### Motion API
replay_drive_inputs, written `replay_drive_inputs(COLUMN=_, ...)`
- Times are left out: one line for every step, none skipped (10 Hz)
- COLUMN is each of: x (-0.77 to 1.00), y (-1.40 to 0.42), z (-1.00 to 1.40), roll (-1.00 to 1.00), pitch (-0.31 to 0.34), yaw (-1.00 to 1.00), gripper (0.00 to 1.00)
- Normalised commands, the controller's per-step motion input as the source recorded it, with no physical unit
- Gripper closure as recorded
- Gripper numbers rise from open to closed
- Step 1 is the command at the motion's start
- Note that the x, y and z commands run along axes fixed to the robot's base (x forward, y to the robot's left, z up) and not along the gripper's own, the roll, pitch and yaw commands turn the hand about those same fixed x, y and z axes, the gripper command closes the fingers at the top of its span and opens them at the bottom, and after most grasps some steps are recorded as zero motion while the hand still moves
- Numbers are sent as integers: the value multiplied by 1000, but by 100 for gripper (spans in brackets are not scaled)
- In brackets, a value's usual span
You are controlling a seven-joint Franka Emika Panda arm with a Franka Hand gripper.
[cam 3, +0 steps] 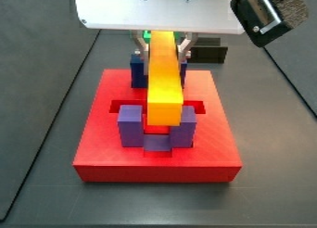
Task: Pick up the yellow object. Move up. Move to above the board. Insert the yellow object.
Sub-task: Insert the yellow object.
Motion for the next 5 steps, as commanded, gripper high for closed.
replay_drive_inputs(x=169, y=0, z=-111, roll=79, pitch=16, yaw=0, gripper=100)
replay_drive_inputs(x=257, y=26, z=-146, roll=86, pitch=24, yaw=0, gripper=100)
replay_drive_inputs(x=240, y=57, z=-140, roll=96, pitch=30, yaw=0, gripper=100)
replay_drive_inputs(x=240, y=60, z=-120, roll=90, pitch=33, yaw=0, gripper=100)
replay_drive_inputs(x=174, y=26, z=-134, roll=116, pitch=29, yaw=0, gripper=100)
